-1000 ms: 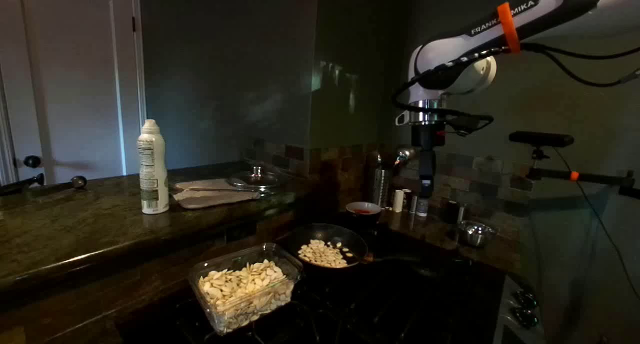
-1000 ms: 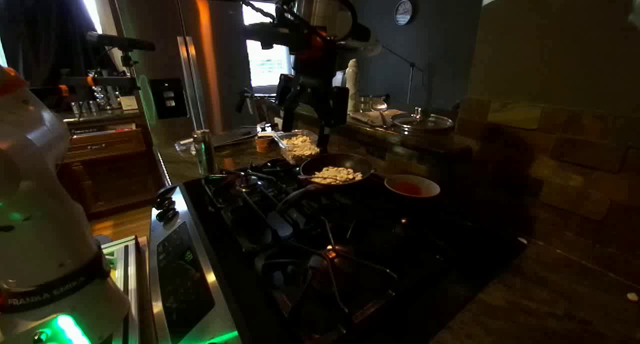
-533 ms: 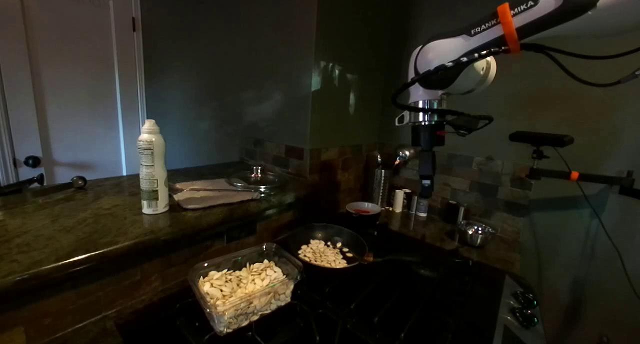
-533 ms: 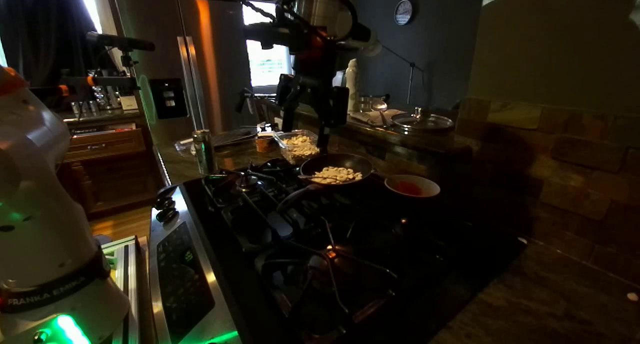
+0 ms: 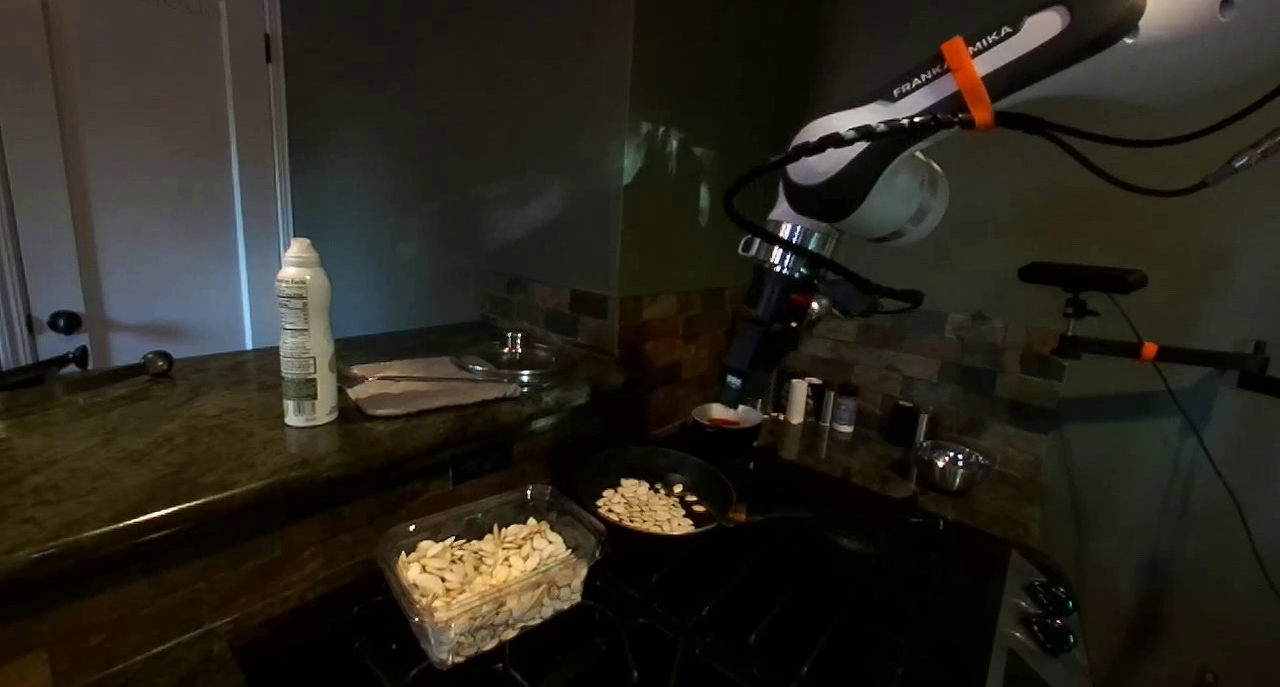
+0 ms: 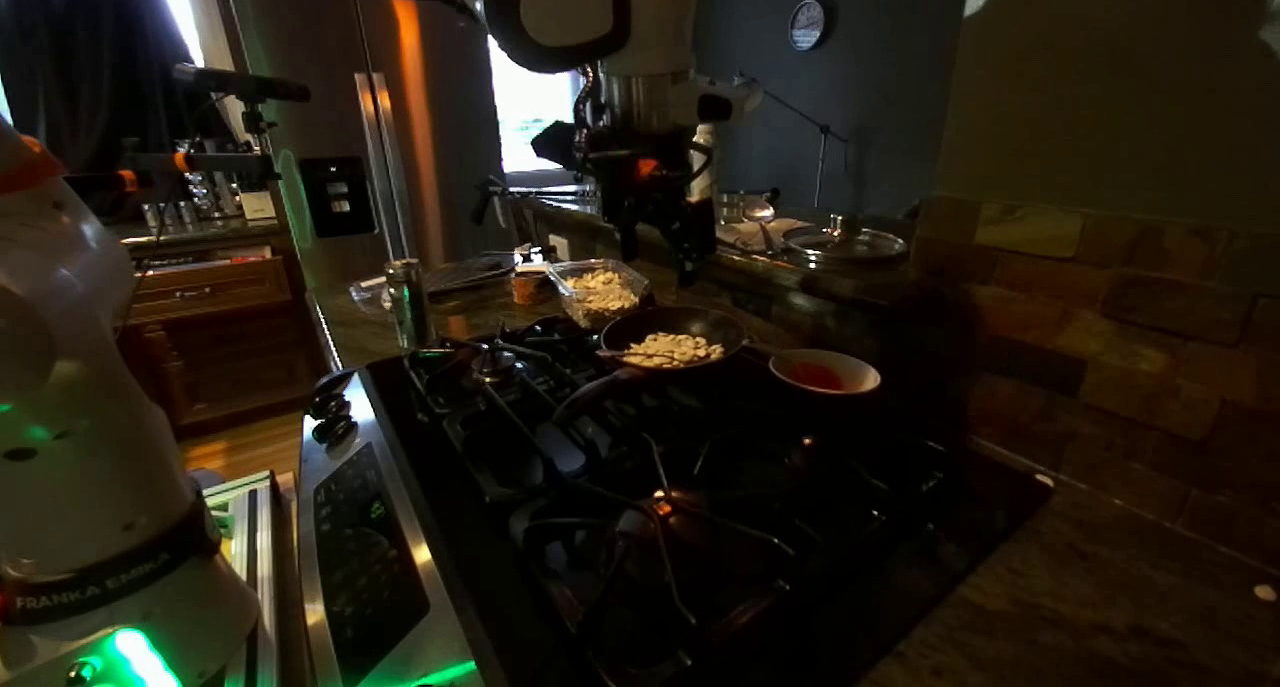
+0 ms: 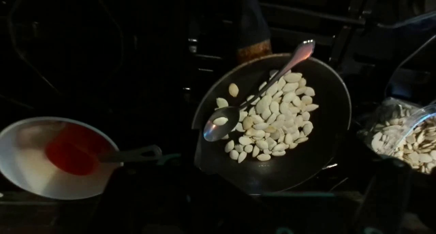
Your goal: Put the silver spoon in the black and white bowl on the right.
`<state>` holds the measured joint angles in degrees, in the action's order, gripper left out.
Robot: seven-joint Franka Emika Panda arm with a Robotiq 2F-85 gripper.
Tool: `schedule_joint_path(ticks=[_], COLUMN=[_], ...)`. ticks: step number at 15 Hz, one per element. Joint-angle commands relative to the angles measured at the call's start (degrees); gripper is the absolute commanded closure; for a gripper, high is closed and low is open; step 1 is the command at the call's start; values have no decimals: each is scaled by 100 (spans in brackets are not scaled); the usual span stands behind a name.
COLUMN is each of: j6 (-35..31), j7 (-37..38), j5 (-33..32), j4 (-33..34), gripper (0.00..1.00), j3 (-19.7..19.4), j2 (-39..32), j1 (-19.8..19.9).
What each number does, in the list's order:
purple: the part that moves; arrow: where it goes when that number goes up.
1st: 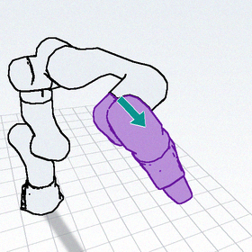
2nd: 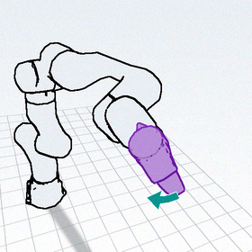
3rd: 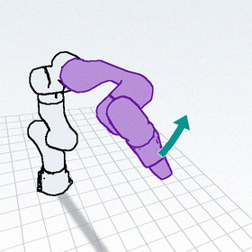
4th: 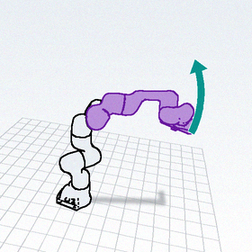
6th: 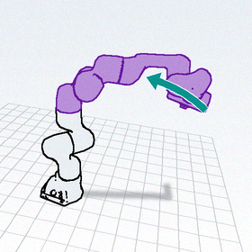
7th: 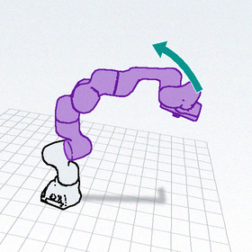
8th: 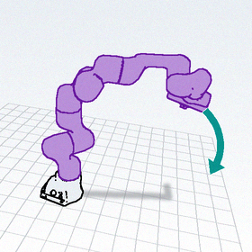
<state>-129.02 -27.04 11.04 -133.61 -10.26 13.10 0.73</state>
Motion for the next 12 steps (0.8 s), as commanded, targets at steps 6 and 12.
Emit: schedule_joint_path(ticks=[6,12], j6=[-500,-875], j7=[-72,-16], j5=[404,969], j4=[-222,-166], gripper=[0,0], j3=[105,254], j2=[-393,-1079], j1=[-38,-69])
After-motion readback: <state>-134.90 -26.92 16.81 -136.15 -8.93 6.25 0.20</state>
